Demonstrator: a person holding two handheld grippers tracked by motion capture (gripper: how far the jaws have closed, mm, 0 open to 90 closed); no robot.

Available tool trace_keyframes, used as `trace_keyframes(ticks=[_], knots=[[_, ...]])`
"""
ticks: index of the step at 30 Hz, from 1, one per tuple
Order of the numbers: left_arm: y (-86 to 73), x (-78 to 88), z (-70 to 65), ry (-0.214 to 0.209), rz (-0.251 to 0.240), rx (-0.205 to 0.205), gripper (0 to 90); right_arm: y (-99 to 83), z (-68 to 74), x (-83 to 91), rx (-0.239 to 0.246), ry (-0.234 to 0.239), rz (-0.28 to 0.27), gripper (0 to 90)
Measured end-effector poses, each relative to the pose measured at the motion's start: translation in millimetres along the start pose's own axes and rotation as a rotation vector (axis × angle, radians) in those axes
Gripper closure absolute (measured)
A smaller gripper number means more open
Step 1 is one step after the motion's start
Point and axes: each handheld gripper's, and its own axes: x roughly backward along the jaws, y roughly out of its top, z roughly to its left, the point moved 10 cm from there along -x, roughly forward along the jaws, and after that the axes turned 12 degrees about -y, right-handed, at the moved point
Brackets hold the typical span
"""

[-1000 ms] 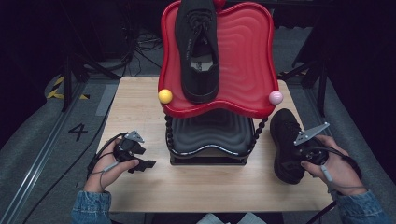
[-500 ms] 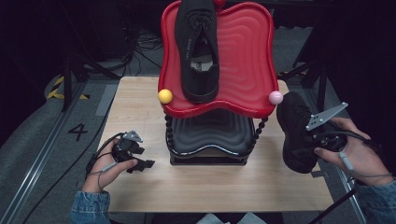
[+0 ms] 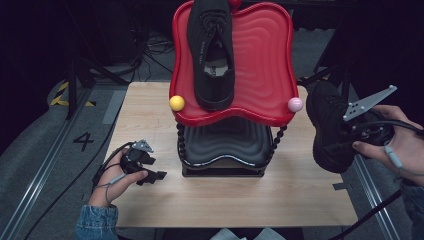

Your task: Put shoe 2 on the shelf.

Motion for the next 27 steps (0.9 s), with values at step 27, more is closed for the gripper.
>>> trace_keyframes(ticks=[27], knots=[[-2.2,-4.1,-2.2,-0.008,0.022,0.011,27.9,46.1,-4.7,70.9,0.058,-0.078,-0.072,86.6]])
